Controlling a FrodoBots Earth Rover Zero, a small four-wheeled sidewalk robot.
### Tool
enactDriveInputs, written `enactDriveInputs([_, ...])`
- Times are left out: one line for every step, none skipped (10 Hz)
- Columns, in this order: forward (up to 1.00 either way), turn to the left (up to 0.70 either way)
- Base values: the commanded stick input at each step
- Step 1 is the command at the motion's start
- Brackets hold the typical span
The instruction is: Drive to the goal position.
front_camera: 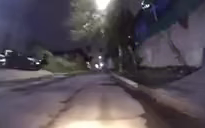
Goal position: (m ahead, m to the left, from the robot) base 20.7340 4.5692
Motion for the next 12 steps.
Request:
enactDriveInputs([0.7,-0.03])
enactDriveInputs([0.7,-0.35])
enactDriveInputs([0.7,-0.35])
enactDriveInputs([0.7,-0.26])
enactDriveInputs([0.7,-0.14])
enactDriveInputs([0.7,-0.18])
enactDriveInputs([0.7,-0.22])
enactDriveInputs([0.7,-0.26])
enactDriveInputs([0.7,-0.29])
enactDriveInputs([0.7,-0.33])
enactDriveInputs([0.7,-0.07])
enactDriveInputs([0.7,0.0])
